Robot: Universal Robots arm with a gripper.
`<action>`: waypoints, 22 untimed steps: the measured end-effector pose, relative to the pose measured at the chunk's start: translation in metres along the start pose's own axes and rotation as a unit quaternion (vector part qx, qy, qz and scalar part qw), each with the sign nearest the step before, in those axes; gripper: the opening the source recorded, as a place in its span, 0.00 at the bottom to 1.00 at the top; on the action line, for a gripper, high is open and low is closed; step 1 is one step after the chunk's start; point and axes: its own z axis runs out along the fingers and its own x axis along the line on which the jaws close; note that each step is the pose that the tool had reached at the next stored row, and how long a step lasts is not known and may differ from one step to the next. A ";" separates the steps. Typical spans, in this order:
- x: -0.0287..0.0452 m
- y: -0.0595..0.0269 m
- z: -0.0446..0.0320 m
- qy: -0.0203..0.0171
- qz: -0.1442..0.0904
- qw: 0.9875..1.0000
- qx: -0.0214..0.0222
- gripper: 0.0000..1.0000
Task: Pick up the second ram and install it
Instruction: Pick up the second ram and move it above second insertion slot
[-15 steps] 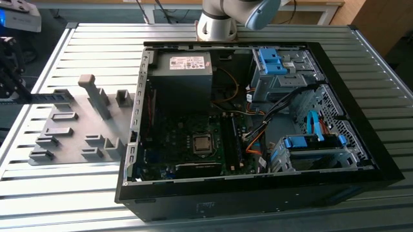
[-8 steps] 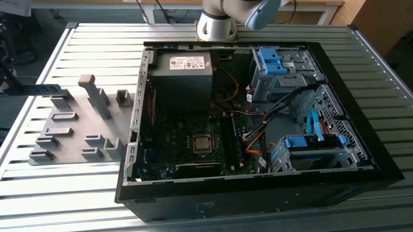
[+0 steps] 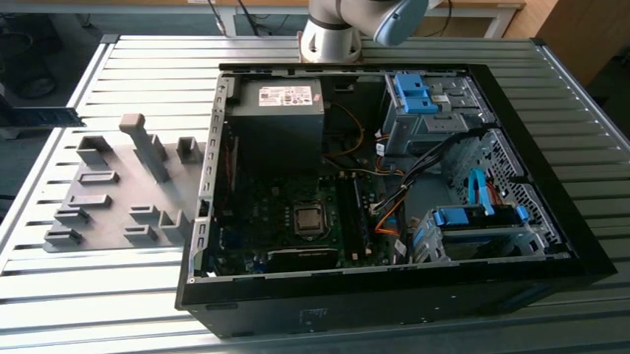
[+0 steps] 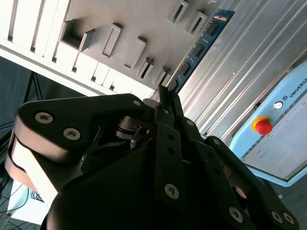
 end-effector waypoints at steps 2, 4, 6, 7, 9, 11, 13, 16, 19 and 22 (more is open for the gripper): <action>0.0000 0.0000 -0.0001 0.000 0.000 1.000 0.000 0.14; -0.0001 -0.0001 -0.0004 0.000 0.000 1.000 0.000 0.14; -0.0002 -0.0021 -0.0005 0.000 0.000 1.000 0.000 0.14; -0.0002 -0.0045 -0.0004 0.000 0.000 1.000 0.000 0.14; -0.0004 -0.0122 -0.0004 0.000 0.000 1.000 0.000 0.14; -0.0007 -0.0212 -0.0003 0.000 0.000 1.000 0.000 0.14; -0.0010 -0.0302 -0.0002 0.000 0.000 1.000 0.000 0.14; -0.0015 -0.0440 -0.0001 0.000 0.000 1.000 0.000 0.14; -0.0020 -0.0574 0.0000 0.000 0.000 1.000 0.000 0.14; -0.0025 -0.0713 0.0001 0.000 0.000 1.000 0.000 0.14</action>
